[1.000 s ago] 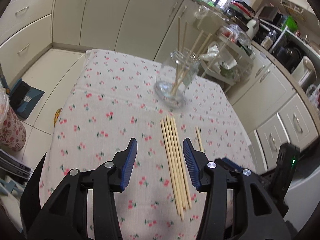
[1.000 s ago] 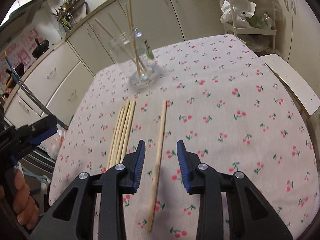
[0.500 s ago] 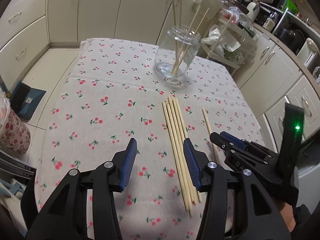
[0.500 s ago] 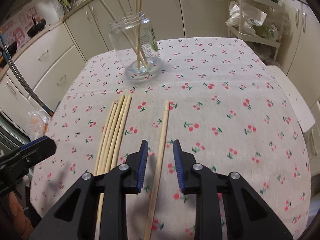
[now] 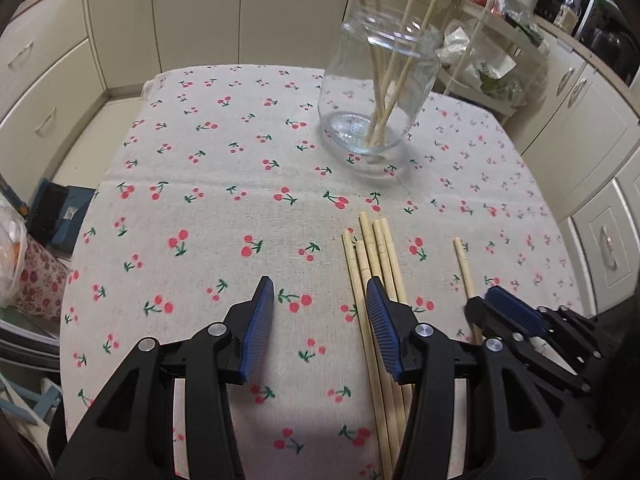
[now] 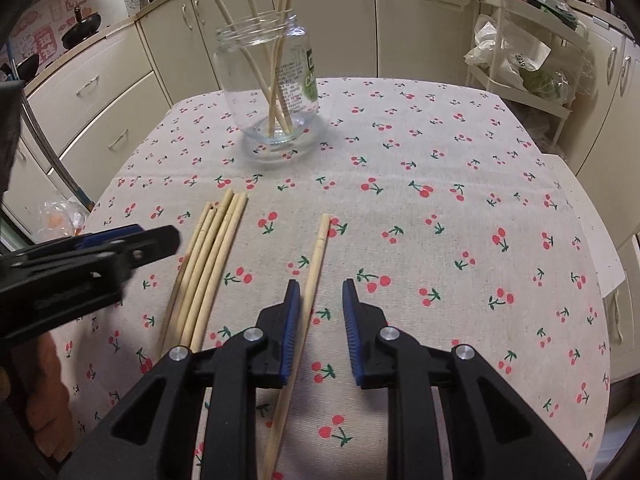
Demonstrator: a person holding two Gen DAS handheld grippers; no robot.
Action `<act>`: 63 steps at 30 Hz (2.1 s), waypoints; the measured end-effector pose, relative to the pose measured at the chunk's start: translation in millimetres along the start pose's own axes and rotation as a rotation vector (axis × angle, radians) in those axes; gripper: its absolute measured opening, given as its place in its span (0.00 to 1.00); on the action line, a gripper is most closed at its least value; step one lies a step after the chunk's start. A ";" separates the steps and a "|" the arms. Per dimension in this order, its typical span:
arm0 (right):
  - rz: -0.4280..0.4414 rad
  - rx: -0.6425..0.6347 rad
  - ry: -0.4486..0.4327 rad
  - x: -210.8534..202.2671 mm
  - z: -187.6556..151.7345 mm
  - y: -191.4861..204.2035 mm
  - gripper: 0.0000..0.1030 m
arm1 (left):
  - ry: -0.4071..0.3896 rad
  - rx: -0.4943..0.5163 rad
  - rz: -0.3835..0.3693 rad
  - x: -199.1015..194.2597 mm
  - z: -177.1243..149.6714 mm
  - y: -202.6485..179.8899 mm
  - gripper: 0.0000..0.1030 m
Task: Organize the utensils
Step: 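Move both grippers back over the remaining chopsticks and grasp one with the left, then lift the chopstick with the left gripper, lower it into the jar, open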
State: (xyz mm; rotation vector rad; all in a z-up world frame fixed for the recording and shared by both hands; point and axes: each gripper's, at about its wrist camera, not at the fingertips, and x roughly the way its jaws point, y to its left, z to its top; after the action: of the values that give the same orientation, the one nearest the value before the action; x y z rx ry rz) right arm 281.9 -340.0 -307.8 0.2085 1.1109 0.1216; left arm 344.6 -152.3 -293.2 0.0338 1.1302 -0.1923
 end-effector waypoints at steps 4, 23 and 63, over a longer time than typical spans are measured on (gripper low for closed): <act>0.021 0.006 0.000 -1.0 -0.8 -2.5 0.22 | 0.003 0.023 0.045 7.3 1.0 -8.2 0.44; 0.053 0.021 0.002 0.9 2.2 -5.9 0.22 | -0.016 0.156 0.047 13.2 0.1 -35.0 0.04; 0.365 0.325 -0.132 -10.5 8.7 -47.8 0.06 | -0.677 -0.162 -0.229 -120.8 126.6 4.7 0.04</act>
State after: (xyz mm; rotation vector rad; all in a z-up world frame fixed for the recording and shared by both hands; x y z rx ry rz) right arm 284.8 -389.6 -305.8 0.7012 0.9480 0.2488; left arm 409.0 -147.1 -130.4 -0.2879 0.4682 -0.2880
